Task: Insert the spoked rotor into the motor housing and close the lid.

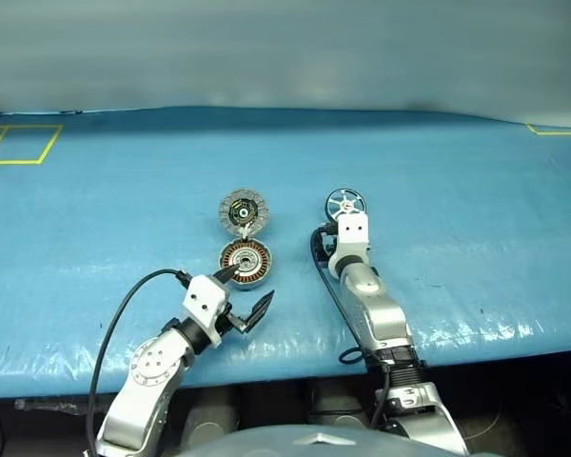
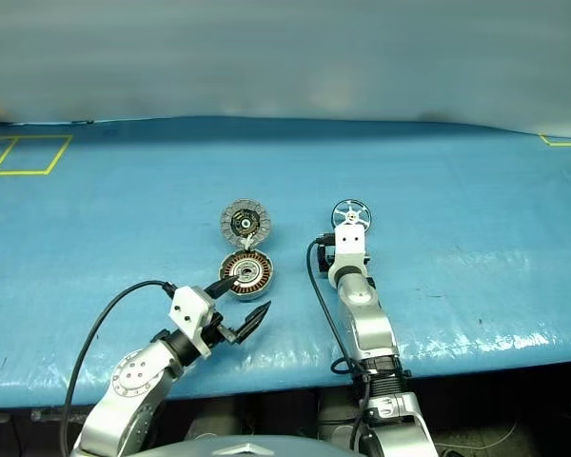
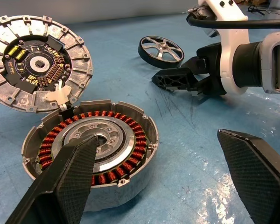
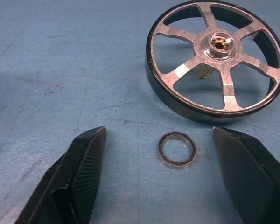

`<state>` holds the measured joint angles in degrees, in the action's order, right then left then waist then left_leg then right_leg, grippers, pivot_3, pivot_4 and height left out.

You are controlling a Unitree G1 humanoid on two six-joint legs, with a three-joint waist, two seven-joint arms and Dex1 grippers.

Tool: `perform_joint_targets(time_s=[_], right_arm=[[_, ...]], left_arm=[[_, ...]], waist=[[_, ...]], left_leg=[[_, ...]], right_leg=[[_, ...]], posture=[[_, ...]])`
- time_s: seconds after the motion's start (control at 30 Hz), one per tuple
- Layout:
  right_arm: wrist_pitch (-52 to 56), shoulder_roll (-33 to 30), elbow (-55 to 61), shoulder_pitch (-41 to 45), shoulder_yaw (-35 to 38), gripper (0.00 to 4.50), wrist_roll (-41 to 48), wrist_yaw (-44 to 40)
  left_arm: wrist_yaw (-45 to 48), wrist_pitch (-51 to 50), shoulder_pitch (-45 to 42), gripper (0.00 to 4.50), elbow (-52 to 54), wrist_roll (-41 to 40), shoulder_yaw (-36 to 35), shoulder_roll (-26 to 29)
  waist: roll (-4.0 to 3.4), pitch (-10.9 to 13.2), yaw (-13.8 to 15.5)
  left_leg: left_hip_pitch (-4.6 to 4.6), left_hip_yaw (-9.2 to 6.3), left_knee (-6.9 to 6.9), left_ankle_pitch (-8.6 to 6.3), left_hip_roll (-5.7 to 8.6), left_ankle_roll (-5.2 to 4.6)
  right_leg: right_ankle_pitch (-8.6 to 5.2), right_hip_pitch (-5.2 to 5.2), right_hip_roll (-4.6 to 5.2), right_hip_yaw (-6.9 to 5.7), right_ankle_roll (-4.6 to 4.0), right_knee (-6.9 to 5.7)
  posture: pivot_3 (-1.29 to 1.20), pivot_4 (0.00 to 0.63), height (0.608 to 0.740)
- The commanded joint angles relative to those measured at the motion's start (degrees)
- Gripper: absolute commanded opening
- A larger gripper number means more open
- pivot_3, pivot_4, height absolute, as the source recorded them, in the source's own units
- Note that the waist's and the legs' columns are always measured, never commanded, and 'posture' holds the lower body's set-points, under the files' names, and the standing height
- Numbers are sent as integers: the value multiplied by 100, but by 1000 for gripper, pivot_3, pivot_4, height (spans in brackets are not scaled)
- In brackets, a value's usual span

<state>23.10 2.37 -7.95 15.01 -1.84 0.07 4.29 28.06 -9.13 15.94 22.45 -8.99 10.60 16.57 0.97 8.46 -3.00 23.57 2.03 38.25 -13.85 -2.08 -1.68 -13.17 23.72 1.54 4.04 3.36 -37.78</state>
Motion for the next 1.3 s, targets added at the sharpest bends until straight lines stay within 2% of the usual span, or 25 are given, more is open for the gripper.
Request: perform_joint_targets(time_s=[0.03,0.2,0.23,0.4,0.53,0.63,0.73,1.0,1.3], right_arm=[[107,-42,68,-192,12,2566,-88,57],[303,-48,480,-570,-80,891,-110,-12],[354,-49,591,-650,-85,664,-102,-24],[777,-243,1437,-1057,-319,657,-114,-337],[1280,-901,2672,-1268,-974,657,43,-1280],[1690,-1419,3503,-1132,-1373,657,250,-1947],[1952,-1653,3886,-770,-1718,657,350,-2340],[1884,-1236,3129,116,-2501,657,243,-2519],[1380,-875,2072,378,-2731,657,75,-2540]], left_arm=[[-31,37,18,4500,119,-16,-69,52],[-76,84,41,4500,117,-16,-132,95],[-83,107,37,4500,108,-9,-152,98],[-115,244,32,4500,59,-29,-252,81],[-127,339,69,4500,15,-72,-362,77],[-122,396,102,4500,-8,-111,-473,79],[-168,523,148,4500,-40,-103,-596,60],[-105,664,355,4500,-123,-221,-743,65],[90,651,548,4500,-222,-306,-689,100]], waist=[[3,-2,2],[6,-4,11],[7,-5,12],[8,-5,22],[3,-1,21],[2,3,-6],[6,5,-14],[14,8,10],[20,11,30]], left_leg=[[0,0,-2,0,0,0],[0,-1,-18,0,2,0],[0,-2,-20,0,2,0],[1,-3,-27,0,2,1],[3,-1,-31,-1,2,1],[8,2,-33,0,0,1],[8,-1,-33,0,-6,1],[18,-3,-36,-1,-2,3],[24,-1,-35,-1,1,4]], right_leg=[[-1,0,0,0,-1,1],[-4,2,4,-1,-7,8],[-4,3,5,-2,-8,9],[-8,5,7,-3,-9,12],[-11,9,10,-3,-7,16],[-12,19,8,-2,-6,15],[-21,22,0,-5,6,12],[-11,29,6,-11,-18,15],[-9,45,9,-12,-21,15]], posture=[[0,150,740],[0,150,740],[0,150,740],[0,150,740],[0,150,740],[0,150,740],[0,150,740],[0,150,740],[0,150,740]])
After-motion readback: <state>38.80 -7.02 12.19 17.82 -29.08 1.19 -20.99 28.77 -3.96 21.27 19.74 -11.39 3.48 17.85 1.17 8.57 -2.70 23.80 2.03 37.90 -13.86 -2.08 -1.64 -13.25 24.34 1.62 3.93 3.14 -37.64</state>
